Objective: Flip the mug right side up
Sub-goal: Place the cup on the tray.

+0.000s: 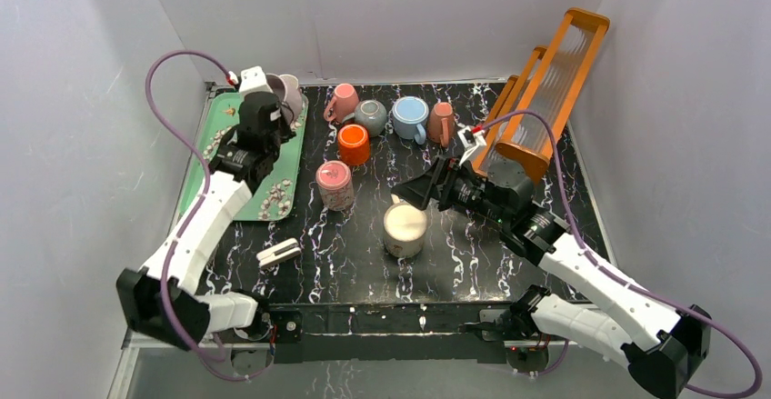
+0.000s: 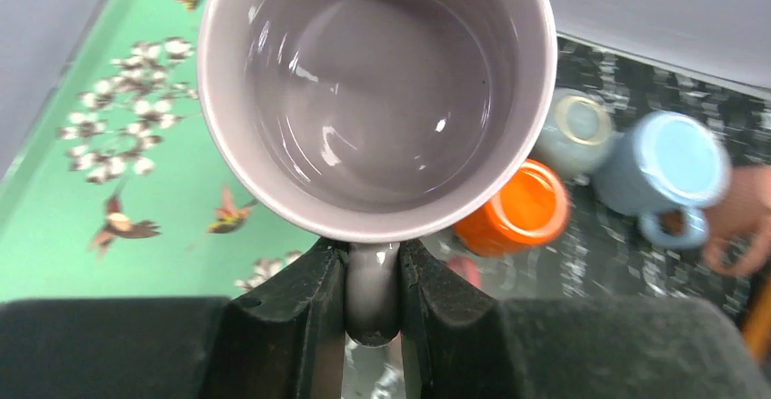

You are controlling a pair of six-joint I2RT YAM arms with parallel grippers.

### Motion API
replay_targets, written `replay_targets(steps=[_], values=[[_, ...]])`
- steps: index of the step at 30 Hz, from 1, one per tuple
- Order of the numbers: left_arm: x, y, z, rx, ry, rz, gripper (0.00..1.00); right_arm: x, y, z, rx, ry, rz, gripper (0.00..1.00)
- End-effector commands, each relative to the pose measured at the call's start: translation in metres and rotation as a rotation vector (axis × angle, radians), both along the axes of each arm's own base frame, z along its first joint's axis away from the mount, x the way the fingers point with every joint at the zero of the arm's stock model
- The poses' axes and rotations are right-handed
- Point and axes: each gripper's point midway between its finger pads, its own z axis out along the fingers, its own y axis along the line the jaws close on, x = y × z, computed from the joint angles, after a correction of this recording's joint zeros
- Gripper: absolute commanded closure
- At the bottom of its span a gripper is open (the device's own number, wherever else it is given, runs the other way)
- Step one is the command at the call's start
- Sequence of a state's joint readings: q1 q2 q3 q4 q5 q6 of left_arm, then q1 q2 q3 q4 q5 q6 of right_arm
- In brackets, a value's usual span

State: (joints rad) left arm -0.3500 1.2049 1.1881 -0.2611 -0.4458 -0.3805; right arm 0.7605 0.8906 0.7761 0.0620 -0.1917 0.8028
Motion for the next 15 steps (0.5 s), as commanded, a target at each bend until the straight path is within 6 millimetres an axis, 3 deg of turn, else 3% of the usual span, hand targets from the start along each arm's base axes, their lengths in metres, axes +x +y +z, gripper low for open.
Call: replay_targets(steps=[1,6,15], values=[[0.032,0.063,0.025,0.097,-0.041,0.204,1.0,-0.005,-0.011,0.016,-0.023,-0.083,-0.009,0.01],[0.071,0.104,-0.014,0.104,0.04,0.309,1.0,-0.011,-0.014,0.012,-0.043,-0.086,0.014,0.01],[0.138,0.143,-0.068,0.084,0.068,0.382,1.0,-0.006,-0.016,0.009,-0.078,-0.113,-0.002,0.01]])
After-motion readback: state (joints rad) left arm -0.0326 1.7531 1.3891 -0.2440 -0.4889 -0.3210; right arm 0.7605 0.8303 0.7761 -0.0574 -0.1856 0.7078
